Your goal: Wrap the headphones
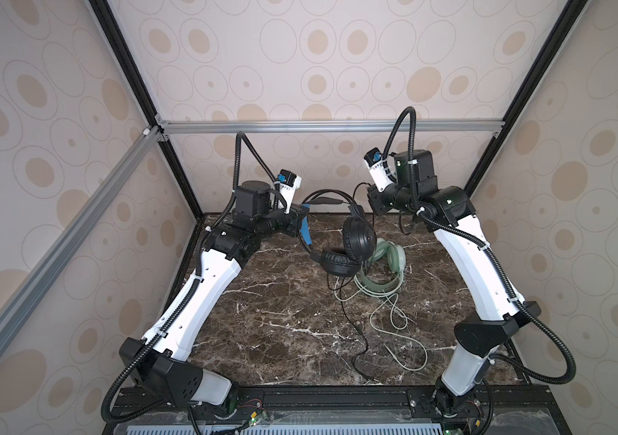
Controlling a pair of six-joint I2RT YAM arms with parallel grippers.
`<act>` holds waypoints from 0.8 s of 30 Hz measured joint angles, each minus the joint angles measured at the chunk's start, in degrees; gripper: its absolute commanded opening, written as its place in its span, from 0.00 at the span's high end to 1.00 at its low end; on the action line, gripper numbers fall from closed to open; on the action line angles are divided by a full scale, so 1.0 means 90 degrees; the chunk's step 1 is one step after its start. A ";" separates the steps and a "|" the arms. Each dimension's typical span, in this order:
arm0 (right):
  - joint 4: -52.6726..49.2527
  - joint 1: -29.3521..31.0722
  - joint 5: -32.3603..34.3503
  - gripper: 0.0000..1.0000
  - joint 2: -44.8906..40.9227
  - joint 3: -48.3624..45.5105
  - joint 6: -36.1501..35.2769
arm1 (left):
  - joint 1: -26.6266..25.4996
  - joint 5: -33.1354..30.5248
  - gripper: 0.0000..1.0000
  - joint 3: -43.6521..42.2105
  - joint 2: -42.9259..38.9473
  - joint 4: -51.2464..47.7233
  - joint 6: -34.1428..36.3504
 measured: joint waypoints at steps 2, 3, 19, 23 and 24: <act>-0.0010 -0.0032 -0.0124 1.00 0.0000 0.0005 0.0087 | 0.0000 0.0148 1.00 -0.0012 -0.0022 0.0112 -0.0114; 0.0005 -0.0056 -0.0194 1.00 0.0000 -0.0012 0.0129 | 0.0000 0.0226 1.00 -0.0012 -0.0034 0.0170 -0.0175; 0.0950 -0.1508 -0.0593 0.71 -0.1280 -0.3218 0.1430 | -0.0017 -0.1188 1.00 0.0622 -0.0046 -0.0209 -0.0520; 0.1401 -0.1642 -0.0797 0.46 -0.1991 -0.4583 0.1530 | -0.0017 -0.1634 1.00 0.0976 -0.0046 -0.0398 -0.0469; 0.1608 -0.1620 -0.0908 0.37 -0.2220 -0.4952 0.1491 | -0.0017 -0.1698 1.00 0.1073 -0.0039 -0.0454 -0.0457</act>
